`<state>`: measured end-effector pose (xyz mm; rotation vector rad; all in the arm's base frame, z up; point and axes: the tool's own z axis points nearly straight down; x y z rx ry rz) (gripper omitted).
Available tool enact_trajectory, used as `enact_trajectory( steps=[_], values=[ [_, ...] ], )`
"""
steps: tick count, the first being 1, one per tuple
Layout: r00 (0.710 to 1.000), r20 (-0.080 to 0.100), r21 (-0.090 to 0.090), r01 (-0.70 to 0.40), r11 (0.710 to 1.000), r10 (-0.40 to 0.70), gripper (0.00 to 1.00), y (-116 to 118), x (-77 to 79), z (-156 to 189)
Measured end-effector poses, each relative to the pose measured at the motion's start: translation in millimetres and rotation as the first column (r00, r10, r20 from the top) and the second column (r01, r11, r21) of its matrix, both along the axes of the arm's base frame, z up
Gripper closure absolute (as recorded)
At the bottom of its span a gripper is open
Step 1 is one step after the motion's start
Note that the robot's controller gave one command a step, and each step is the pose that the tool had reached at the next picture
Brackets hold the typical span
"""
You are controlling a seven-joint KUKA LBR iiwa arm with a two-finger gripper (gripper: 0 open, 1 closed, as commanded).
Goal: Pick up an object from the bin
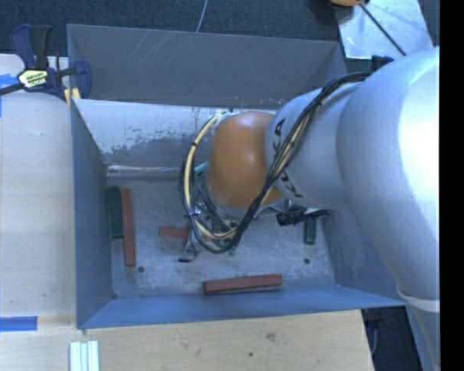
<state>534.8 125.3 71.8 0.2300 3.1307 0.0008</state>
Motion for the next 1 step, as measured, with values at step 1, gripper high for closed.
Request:
enact_trajectory(
  steps=[1],
  values=[
    [0.998, 0.004, -0.001, -0.058, 0.998, 0.058, 1.0, -32.2, -5.3, 167.2]
  ],
)
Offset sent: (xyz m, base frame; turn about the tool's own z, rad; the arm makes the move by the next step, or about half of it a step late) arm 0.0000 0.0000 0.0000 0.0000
